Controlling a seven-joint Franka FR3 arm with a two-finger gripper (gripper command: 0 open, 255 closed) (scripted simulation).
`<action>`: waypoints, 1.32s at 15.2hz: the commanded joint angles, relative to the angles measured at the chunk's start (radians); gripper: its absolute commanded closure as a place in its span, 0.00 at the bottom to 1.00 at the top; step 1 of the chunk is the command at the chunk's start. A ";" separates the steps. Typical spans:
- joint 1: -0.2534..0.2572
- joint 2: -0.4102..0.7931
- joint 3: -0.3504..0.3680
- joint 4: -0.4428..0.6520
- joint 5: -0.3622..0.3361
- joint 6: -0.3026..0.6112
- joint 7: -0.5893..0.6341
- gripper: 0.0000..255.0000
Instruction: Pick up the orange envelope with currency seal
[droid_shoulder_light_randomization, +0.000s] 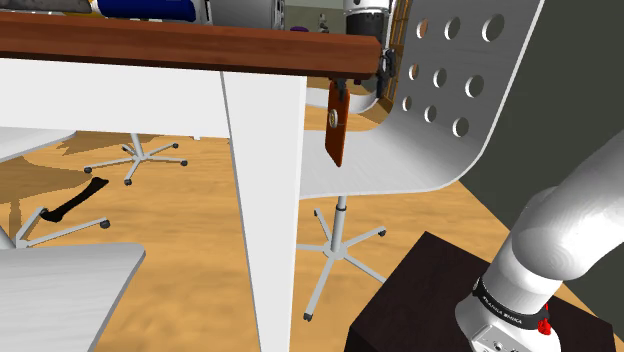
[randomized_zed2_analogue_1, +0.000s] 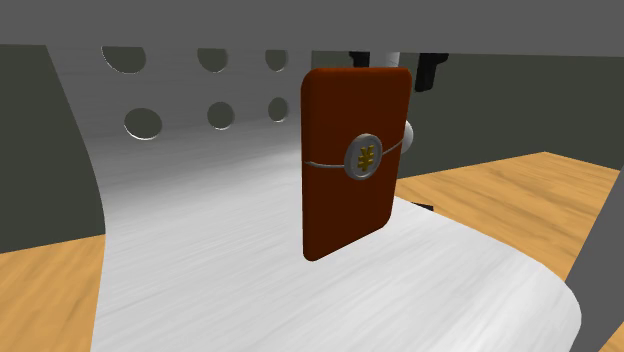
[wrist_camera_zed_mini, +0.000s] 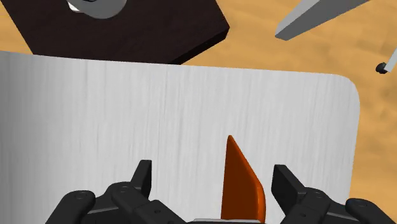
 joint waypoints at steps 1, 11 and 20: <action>-0.003 -0.006 0.004 -0.024 0.003 0.197 0.011 0.00; -0.002 -0.027 0.006 -0.106 0.008 0.259 0.006 1.00; -0.004 -0.014 0.005 -0.053 0.005 0.219 0.008 1.00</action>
